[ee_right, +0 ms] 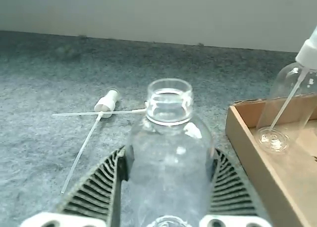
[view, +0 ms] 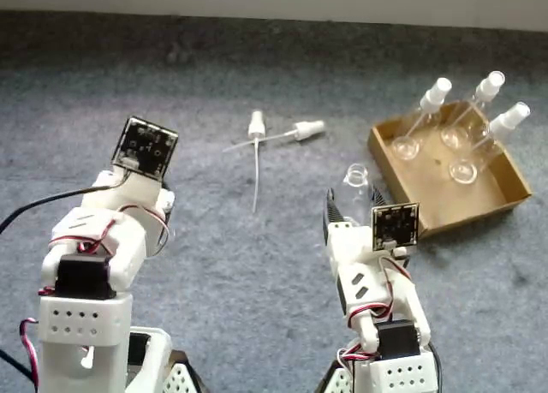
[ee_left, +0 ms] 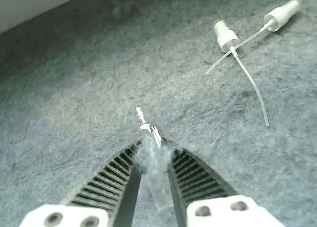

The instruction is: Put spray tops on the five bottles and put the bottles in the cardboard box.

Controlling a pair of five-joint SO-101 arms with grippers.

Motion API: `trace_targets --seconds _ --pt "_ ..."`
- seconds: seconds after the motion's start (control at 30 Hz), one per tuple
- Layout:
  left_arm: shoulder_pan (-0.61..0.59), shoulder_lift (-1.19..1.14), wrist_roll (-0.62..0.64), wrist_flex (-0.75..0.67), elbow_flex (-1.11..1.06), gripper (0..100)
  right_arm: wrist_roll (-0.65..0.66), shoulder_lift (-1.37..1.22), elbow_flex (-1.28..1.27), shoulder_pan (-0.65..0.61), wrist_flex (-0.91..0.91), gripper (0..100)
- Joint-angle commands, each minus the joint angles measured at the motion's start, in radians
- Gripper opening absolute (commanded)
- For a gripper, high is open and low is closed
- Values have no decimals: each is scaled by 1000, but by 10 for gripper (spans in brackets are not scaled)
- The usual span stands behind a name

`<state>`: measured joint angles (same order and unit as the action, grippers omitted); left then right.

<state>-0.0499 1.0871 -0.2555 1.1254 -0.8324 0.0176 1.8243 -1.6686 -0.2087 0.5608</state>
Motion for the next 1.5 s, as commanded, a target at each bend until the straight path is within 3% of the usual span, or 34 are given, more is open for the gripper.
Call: trace_targets --seconds 0.0,0.5,0.8,0.9,1.1,1.47 --pt "116 -147 -8 -5 147 5 -9 10 -125 -7 -22 102" --pt "280 -806 -8 -6 619 5 -9 4 -125 -7 -19 102" --pt "305 -1145 -5 -6 908 5 -9 12 -134 -8 16 102" --pt "300 -1256 101 -8 1001 37 -9 12 -134 -8 16 102" --pt "285 -1469 393 -28 1184 290 -9 12 -134 -8 16 102" --pt "259 -1773 404 -256 1330 237 -5 13 -134 -53 22 102"
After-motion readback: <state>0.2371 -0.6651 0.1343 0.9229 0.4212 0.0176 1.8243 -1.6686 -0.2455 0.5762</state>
